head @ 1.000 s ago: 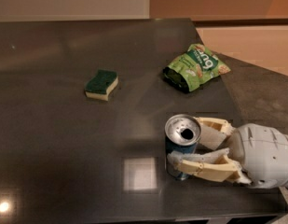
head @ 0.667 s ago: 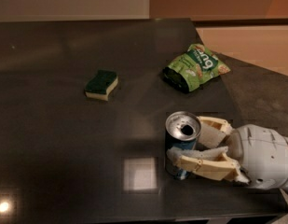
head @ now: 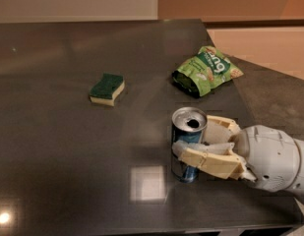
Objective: Place redbull can upright
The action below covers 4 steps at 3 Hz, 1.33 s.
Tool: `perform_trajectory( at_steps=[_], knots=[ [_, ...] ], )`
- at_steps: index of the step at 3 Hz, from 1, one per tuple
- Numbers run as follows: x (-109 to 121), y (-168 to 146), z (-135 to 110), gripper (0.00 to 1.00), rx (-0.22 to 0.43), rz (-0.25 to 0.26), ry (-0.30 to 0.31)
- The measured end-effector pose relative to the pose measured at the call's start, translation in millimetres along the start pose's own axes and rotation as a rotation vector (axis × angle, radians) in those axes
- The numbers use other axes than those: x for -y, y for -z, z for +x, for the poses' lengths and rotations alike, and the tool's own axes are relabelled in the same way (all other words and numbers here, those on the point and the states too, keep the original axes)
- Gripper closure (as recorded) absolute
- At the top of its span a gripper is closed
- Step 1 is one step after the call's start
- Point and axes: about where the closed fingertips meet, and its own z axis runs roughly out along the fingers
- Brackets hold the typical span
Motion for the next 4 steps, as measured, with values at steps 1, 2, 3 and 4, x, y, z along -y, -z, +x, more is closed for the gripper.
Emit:
perform_trajectory(
  at_steps=[1, 2, 3, 4],
  knots=[
    [12.7, -2.6, 2.1, 1.00, -0.036, 0.028, 0.002],
    [25.9, -10.2, 4.4, 1.00, -0.061, 0.035, 0.035],
    [38.0, -20.1, 5.1, 1.00, -0.061, 0.021, 0.074],
    [47.3, -27.2, 7.0, 1.00, -0.044, 0.005, 0.099]
  ],
)
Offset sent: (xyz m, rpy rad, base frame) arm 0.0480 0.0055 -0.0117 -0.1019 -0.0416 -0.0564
